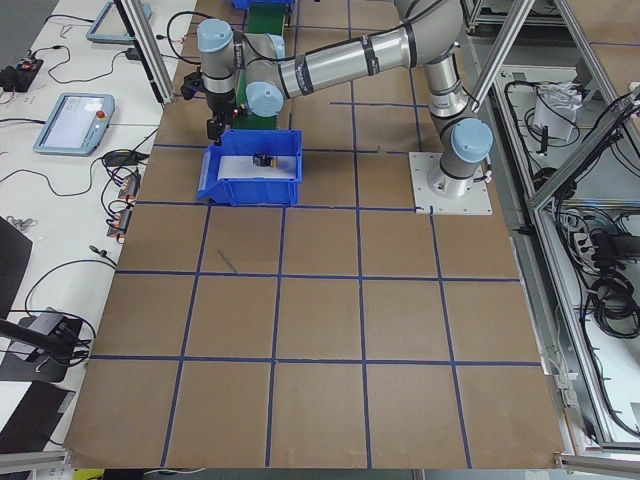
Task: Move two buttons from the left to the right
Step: 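Lower the left gripper onto the yellow-capped button while the right gripper moves toward the conveyor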
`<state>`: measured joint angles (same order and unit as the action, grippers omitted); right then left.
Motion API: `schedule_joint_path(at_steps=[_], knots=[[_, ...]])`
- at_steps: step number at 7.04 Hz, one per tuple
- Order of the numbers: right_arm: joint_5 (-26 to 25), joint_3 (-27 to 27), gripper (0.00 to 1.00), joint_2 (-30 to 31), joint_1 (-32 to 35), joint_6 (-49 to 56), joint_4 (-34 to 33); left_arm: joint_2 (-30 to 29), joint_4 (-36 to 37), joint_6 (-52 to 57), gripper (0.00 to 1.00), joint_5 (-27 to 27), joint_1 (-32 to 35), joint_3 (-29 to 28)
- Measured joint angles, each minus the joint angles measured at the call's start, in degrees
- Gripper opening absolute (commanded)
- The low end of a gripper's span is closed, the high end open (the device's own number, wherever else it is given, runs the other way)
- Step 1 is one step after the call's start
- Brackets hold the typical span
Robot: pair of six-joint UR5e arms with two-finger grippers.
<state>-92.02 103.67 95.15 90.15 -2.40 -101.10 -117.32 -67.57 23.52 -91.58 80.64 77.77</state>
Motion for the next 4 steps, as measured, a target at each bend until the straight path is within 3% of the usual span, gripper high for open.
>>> schedule_joint_path(at_steps=[1,2,3,4], knots=[[-0.04,0.52,1.00,0.03,0.00,0.02,-0.26,1.01,0.69,0.46,0.93,0.00,-0.17,2.34],[-0.11,1.35,1.00,0.21,-0.03,0.05,-0.41,1.95,1.53,0.64,0.76,0.03,-0.49,4.34],[-0.15,2.04,1.00,0.54,-0.05,0.07,-0.74,2.38,2.01,0.71,0.68,0.39,-1.10,5.44],[-0.19,2.51,1.00,0.75,-0.06,0.05,-1.26,2.49,2.16,0.73,0.51,1.04,-1.67,5.89]])
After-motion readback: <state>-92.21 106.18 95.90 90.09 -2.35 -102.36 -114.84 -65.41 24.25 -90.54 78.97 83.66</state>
